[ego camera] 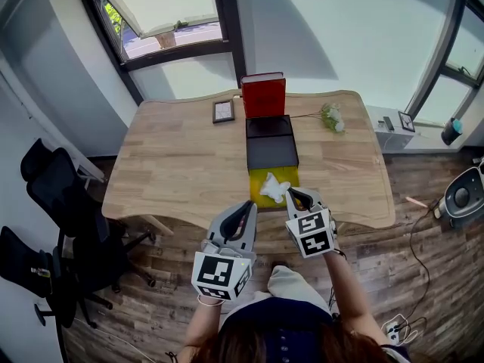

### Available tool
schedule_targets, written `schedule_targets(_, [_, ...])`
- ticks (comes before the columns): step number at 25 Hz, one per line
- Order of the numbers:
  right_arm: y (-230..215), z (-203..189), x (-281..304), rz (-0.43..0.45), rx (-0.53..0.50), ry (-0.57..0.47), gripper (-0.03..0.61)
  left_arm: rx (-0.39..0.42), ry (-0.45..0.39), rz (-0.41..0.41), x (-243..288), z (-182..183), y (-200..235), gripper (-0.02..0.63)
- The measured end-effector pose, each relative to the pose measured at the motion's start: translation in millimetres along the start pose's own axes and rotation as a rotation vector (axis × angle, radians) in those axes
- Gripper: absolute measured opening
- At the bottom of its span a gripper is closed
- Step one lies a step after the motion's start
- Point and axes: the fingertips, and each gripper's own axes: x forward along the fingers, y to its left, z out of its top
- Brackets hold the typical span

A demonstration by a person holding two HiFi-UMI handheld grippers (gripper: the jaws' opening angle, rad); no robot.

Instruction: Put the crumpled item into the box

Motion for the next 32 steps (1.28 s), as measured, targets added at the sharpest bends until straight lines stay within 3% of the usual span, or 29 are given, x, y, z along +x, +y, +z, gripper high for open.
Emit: schedule_targets(32, [51,36,-119,-0.141,0.017,-0.193,0.025,0.008,-0.054,-0.024,-95,6,-20,0.029])
